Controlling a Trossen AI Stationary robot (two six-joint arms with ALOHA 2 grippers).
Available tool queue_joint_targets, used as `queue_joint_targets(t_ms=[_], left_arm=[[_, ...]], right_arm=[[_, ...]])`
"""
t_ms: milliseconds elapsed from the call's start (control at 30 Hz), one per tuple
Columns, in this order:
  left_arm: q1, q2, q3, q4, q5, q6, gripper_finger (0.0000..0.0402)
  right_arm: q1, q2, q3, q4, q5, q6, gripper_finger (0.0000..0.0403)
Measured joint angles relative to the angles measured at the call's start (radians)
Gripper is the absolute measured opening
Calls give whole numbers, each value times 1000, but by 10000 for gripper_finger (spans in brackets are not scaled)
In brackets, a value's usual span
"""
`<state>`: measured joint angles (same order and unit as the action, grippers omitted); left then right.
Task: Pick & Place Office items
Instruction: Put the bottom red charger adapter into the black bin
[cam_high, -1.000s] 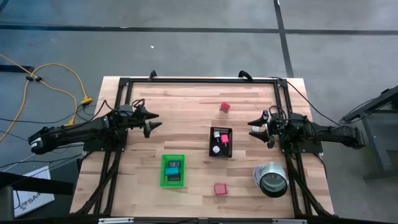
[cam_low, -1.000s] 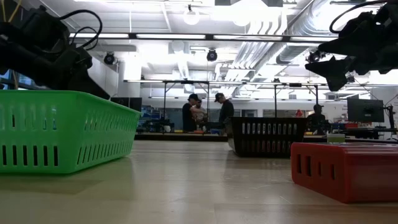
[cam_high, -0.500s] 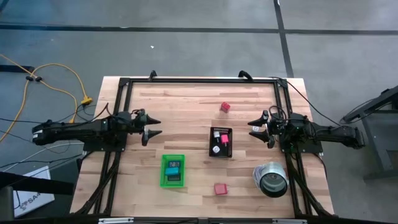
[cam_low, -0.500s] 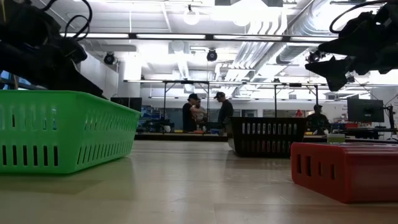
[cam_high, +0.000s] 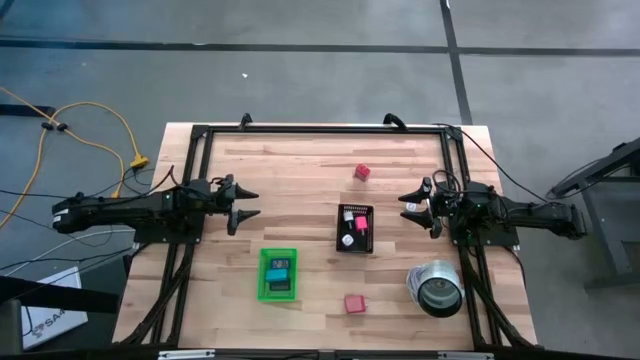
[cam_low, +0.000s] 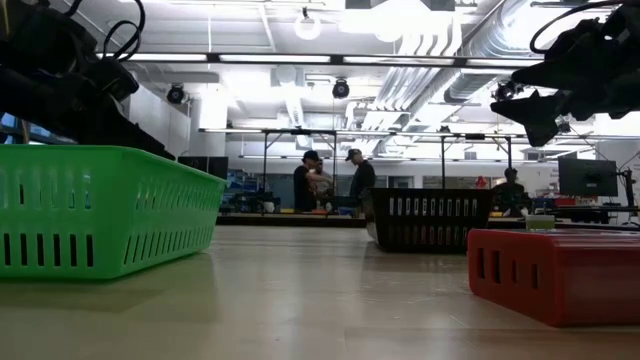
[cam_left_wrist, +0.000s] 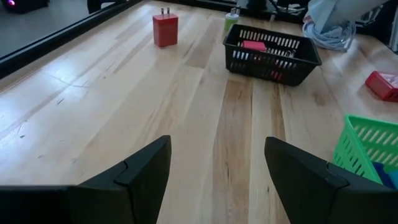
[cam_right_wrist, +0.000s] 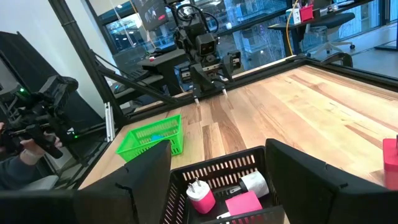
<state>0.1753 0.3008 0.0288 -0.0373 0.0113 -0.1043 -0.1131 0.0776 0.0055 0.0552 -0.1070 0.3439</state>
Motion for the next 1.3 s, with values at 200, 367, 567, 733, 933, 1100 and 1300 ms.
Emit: queue_joint_targets(t_ms=[200, 367, 567, 733, 933, 1100, 1300], left_arm=[[0, 3, -2, 31, 4, 0, 252], [0, 6, -2, 138, 7, 1, 252], [0, 6, -2, 205, 6, 1, 252], [0, 7, -2, 207, 5, 1, 252], [0, 6, -2, 210, 4, 1, 252], [0, 7, -2, 211, 3, 0, 252], [0, 7, -2, 211, 1, 0, 252]], right_arm=[[0, 0, 0, 0, 0, 0, 248], [0, 0, 0, 0, 0, 0, 248], [0, 0, 0, 0, 0, 0, 248], [0, 0, 0, 0, 0, 0, 248], [0, 0, 0, 0, 0, 0, 248], [0, 0, 0, 0, 0, 0, 248], [0, 0, 0, 0, 0, 0, 248]])
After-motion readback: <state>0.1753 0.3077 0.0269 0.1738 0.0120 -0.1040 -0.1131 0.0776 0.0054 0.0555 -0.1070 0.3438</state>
